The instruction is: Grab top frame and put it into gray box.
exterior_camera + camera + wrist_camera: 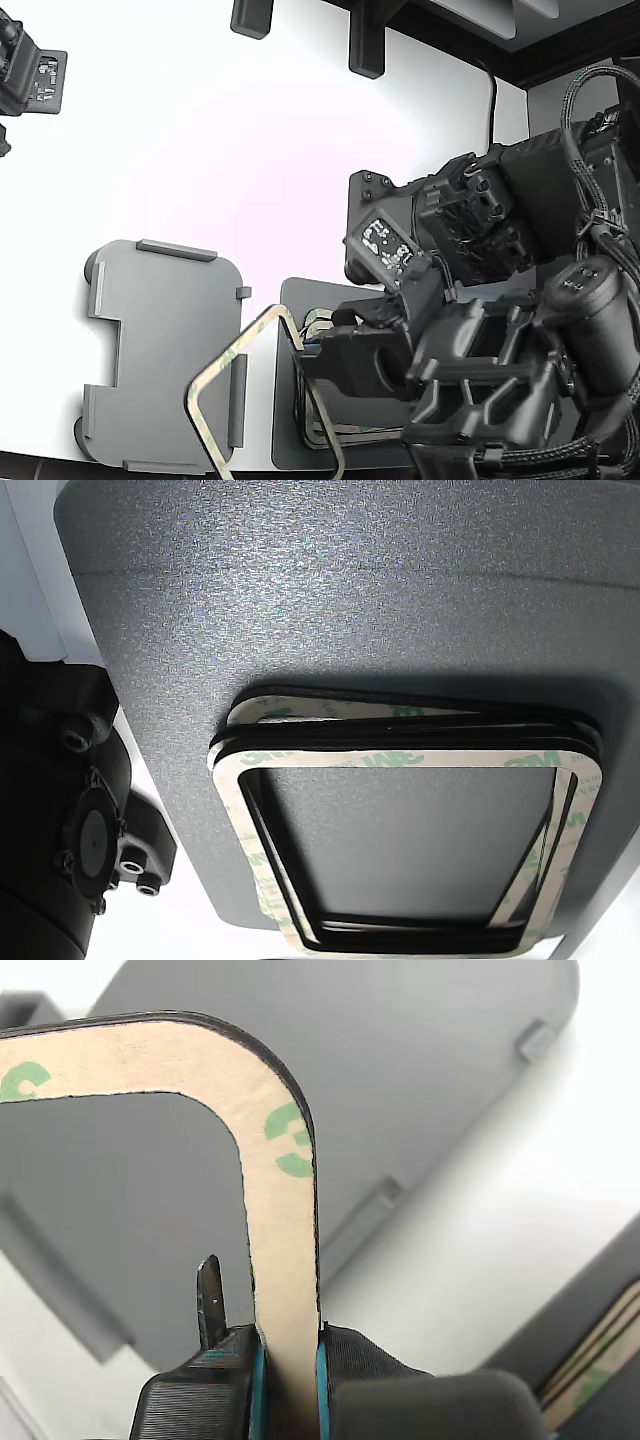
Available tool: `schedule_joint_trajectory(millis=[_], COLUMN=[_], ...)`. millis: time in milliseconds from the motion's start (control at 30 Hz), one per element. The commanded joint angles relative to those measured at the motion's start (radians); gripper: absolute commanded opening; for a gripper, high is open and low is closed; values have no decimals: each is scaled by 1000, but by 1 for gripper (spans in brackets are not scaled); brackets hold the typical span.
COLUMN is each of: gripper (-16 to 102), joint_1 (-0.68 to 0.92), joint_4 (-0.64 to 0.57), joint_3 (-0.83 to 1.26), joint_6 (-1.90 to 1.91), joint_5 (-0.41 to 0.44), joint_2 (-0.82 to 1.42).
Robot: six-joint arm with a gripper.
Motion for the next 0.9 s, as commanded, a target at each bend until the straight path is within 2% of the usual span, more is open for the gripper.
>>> schedule_joint_trajectory(millis=[0, 167, 367, 467, 867], gripper=[-13, -13, -13, -13, -13], joint_1=[-71, -124, -201, -233, -242], joint_4=[9, 9, 9, 11, 11], joint_3=[-58, -97, -130, -140, -117], joint_6=[244, 430, 442, 410, 380], joint_5=[-34, -34, -201, -244, -242], joint_2=[-11, -109, -216, -247, -267])
